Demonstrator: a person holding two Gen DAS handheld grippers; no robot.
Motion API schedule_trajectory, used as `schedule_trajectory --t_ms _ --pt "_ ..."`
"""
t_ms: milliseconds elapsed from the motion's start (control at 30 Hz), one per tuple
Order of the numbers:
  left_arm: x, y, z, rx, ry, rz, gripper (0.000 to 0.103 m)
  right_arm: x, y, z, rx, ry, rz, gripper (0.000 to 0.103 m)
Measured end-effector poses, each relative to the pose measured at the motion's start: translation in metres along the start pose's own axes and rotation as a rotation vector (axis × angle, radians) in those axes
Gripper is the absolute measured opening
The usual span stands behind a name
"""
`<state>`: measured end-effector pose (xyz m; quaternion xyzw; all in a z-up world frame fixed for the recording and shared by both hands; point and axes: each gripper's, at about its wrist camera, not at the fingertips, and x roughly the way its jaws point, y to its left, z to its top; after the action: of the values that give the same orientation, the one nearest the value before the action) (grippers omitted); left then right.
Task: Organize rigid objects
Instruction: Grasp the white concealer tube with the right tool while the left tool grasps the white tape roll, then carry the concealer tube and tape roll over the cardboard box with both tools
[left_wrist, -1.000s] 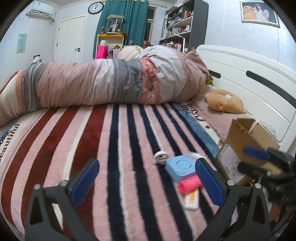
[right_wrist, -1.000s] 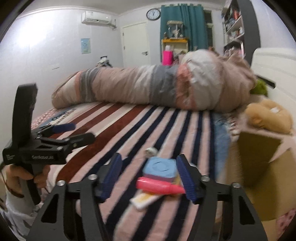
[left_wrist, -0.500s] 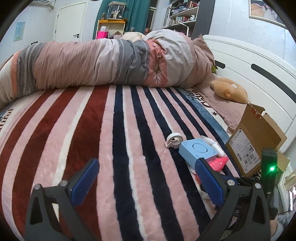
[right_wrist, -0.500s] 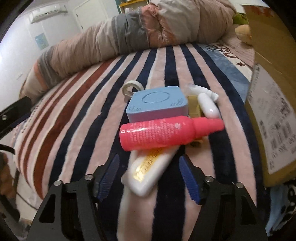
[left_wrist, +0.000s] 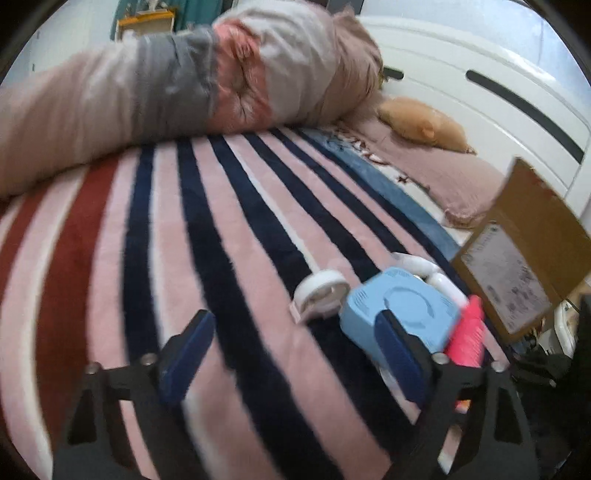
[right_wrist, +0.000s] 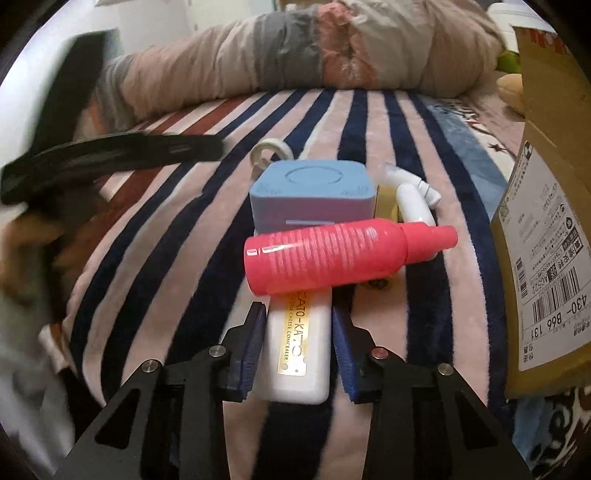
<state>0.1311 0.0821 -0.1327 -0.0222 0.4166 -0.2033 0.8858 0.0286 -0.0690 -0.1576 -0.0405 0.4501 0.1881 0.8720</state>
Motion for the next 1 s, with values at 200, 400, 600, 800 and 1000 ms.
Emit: schedule_trajectory --t_ms 200,400,600,800,1000 --pt "0.041 0.001 0.016 -0.062 0.045 -0.11 0.049 -0.001 -0.001 -0.003 -0.036 0.013 0.026 0.032" --pt "0.023 -0.002 0.01 -0.03 0.043 -0.111 0.036 -0.001 -0.002 -0.004 -0.046 0.012 0.035 0.032" --pt "-0.033 0.013 -0.021 -0.085 0.101 -0.098 0.036 -0.008 0.004 -0.008 -0.099 0.033 0.06 0.032" --pt "-0.029 0.006 -0.058 -0.08 0.256 -0.047 0.037 -0.007 0.01 -0.008 -0.153 0.048 0.078 0.032" --pt "-0.028 -0.005 -0.068 -0.109 0.158 0.018 0.057 -0.003 0.02 -0.011 -0.164 0.038 0.016 0.033"
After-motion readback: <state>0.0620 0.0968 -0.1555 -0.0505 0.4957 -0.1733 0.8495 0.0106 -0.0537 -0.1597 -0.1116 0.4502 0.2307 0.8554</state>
